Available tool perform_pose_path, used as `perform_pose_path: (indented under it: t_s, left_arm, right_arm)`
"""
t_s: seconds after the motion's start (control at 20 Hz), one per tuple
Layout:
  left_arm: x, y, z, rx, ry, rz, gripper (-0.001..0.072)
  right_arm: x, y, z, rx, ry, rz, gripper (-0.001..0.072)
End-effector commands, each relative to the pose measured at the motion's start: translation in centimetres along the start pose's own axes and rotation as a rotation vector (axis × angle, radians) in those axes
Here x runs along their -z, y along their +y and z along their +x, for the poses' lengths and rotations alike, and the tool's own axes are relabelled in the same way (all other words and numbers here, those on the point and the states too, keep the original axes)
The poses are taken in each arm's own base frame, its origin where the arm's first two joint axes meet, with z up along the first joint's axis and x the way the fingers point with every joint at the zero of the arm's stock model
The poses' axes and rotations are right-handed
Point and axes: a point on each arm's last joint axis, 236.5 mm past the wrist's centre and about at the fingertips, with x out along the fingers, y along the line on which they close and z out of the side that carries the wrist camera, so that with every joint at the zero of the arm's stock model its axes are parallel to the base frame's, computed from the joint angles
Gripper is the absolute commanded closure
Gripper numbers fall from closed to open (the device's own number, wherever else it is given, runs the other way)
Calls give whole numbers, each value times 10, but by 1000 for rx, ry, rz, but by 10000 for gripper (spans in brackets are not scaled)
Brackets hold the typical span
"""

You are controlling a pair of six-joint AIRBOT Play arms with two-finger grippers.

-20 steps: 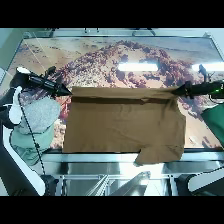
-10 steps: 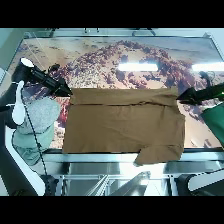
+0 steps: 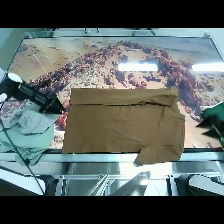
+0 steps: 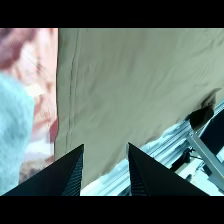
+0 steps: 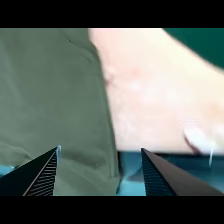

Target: Fold the shirts.

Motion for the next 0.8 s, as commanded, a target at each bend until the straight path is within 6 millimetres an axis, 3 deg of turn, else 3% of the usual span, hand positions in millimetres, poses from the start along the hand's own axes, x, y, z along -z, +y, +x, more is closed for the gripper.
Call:
perform_pose_path:
  t_s: [0.0,0.35,0.45,0.55,0.65,0.75]
  left_arm:
    - [41,17,25,11,-16,-30,425]
    - [87,30,56,30,-1,-112,425]
    - [95,36,65,13,-4,-125,425]
    - [108,44,75,-18,36,-132,425]
    - [123,52,83,-69,94,-145,425]
    - [139,71,85,-182,161,-170,425]
  right_arm:
    - [49,-30,32,36,-24,151,139]
    - [77,-4,116,-27,151,132,150]
    - [78,18,130,-100,183,77,455]
    - [70,32,130,-151,160,79,639]
    - [66,35,127,-162,152,76,693]
    - [65,38,125,-169,154,70,693]
